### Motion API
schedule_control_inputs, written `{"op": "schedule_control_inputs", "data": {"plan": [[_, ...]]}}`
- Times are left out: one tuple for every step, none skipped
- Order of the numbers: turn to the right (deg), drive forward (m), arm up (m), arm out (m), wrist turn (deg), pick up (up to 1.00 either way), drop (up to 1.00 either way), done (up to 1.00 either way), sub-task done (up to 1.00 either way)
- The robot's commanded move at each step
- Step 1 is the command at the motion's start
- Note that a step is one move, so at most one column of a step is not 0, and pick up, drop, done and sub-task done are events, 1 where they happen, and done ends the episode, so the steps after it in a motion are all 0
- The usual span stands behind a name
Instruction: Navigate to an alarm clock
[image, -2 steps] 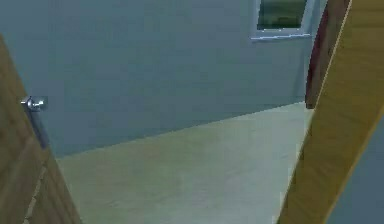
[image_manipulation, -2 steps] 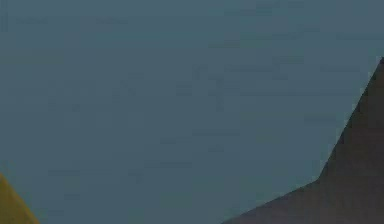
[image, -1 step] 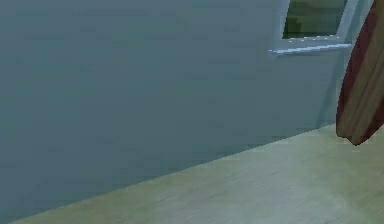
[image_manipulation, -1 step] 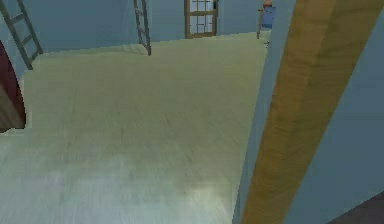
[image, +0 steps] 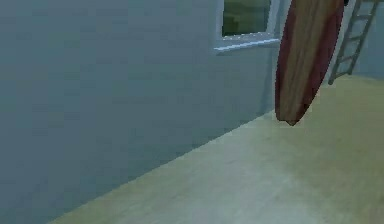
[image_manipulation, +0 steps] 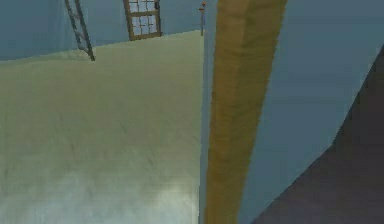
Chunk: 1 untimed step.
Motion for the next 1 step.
{"op": "schedule_control_inputs", "data": {"plan": [[0.0, 0.5, 0.0, 0.0, 0.0, 0.0, 0.0, 0.0, 0.0]]}}
